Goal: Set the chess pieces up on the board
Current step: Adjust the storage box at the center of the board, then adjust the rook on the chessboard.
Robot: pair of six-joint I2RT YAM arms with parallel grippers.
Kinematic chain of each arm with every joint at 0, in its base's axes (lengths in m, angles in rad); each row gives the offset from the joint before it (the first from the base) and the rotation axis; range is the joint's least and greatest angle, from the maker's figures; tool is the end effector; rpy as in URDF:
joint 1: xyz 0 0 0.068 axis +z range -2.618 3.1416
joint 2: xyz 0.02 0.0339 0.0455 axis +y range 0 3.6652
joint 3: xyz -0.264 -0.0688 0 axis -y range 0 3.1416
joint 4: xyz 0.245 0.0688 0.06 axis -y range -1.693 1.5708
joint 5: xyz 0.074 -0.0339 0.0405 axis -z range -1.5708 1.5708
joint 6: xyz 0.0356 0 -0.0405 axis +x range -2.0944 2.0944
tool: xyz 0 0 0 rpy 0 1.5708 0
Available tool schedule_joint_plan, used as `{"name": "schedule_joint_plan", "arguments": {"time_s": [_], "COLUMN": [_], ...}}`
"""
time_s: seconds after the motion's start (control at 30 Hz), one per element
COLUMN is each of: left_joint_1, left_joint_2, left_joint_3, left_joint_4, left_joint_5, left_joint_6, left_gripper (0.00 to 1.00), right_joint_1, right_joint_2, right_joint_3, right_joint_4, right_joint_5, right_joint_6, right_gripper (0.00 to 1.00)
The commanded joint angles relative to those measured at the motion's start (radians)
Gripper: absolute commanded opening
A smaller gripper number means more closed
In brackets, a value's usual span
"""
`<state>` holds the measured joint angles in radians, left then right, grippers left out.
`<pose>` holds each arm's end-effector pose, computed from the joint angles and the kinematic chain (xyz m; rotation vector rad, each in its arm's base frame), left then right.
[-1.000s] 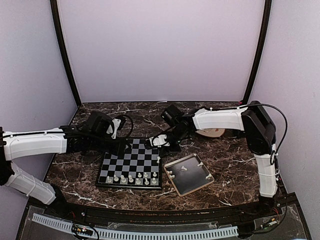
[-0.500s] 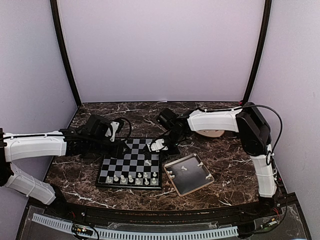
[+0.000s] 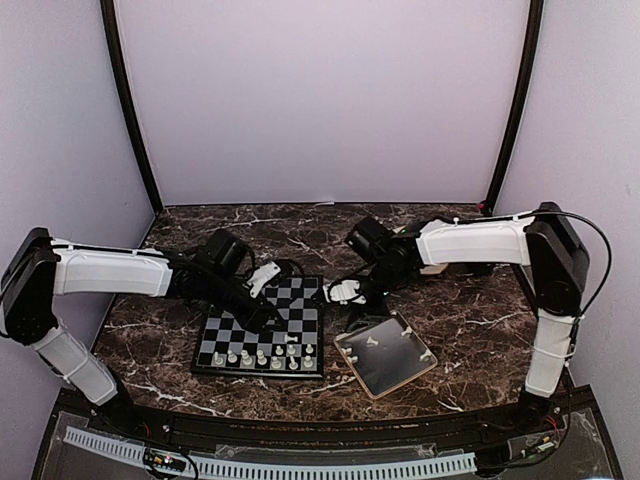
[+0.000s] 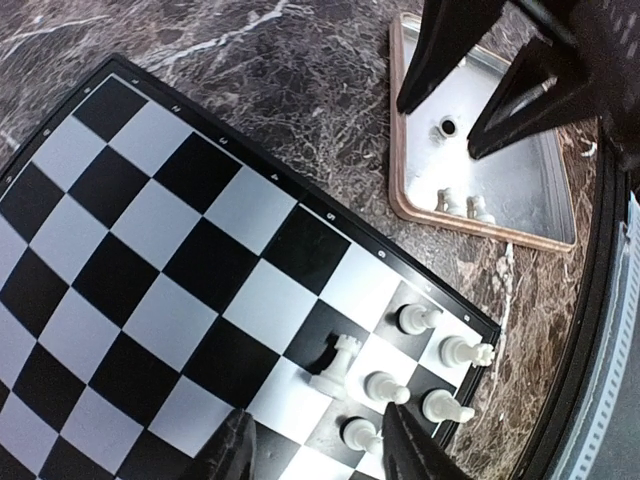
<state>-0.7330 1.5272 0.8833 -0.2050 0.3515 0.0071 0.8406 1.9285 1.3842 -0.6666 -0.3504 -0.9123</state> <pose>0.2233 -0.2175 0.1975 1.0546 2.2576 -0.7459 0.2517 0.2994 0.1847 -2.1575 1.6819 0.4659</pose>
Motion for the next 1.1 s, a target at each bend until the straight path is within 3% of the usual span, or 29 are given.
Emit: {"name": "schedule_joint_plan", "arguments": {"time_s": [0.0,0.13,0.5,1.07], "left_joint_1": [-0.004,-0.012,-0.104,-0.101], "left_joint_2": [0.044,0.095,0.232,0.2], "left_joint_3": [0.073,0.107,0.224,0.267], "left_joint_4": [-0.098,-0.135,-0.237,-0.248], "left_joint_5": [0.067,0.058,-0.004,-0.105], "left_joint_6": [0.189,0.262,0.255,0.193], "left_gripper": [0.45,0.42,0.37,0.35], "right_joint_1": [-0.048,-0.084,-0.115,-0.118], "right_joint_2": [-0.145,-0.222,-0.325,-0.327], "right_joint_3": [-0.106,-0.18,-0.31,-0.339], "right_joint_4": [0.042,0.051,0.121,0.143], "right_joint_5": [-0.062,-0.086,-0.102,-0.096], "right_joint_6": [0.095,0.135,0.216,0.231], "right_gripper": [0.43,0.43,0.43,0.43]}}
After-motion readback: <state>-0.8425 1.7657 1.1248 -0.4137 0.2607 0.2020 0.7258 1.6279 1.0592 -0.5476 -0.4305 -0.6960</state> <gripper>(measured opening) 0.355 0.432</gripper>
